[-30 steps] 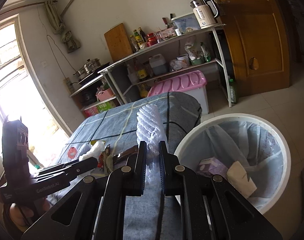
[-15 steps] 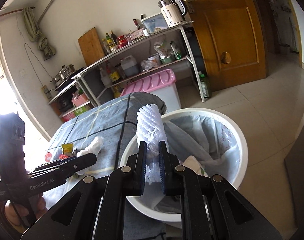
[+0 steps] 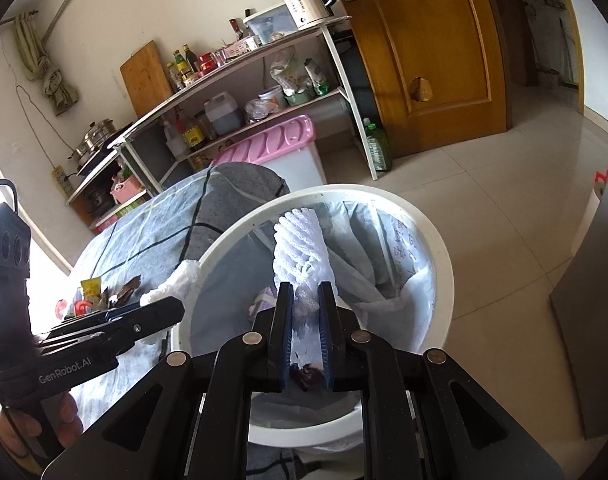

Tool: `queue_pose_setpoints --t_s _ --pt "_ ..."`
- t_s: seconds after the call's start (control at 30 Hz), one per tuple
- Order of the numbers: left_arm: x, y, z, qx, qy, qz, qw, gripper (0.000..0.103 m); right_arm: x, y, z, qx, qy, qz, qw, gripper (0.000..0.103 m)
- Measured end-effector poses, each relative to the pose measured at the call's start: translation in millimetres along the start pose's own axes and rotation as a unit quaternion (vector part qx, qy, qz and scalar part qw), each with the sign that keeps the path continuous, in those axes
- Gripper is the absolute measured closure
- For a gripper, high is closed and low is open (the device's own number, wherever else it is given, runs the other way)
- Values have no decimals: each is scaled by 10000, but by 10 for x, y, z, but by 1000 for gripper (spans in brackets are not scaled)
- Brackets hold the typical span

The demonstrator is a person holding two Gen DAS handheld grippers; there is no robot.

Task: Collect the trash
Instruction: 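Carry the foam net and clear plastic bag to the bin, release both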

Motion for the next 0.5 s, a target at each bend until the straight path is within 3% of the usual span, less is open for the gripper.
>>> queue_pose_setpoints --t_s 0.1,0.17,0.27,0.5 --pt "-15 -13 -8 47 3 -30 10000 67 -16 -61 -30 -24 83 -91 9999 87" --pt "-19 5 11 130 -24 -22 9999 56 -20 -93 -26 -89 89 -115 9999 79" --pt "-26 46 39 160 -37 15 9999 51 -34 -92 -12 -111 93 -114 9998 69" --pt "-65 204 237 290 -225 81 9993 44 -27 105 46 -13 24 10 10000 66"
Point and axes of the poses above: each gripper's, at about its wrist camera, not at the fingertips, and z roughly against the way its jaws point, y to its left, x to its top, the point moved 10 cm from there along -z, roughly the way its jaws point, and after that the axes turned 9 degrees about y, right-handed, at the moved point
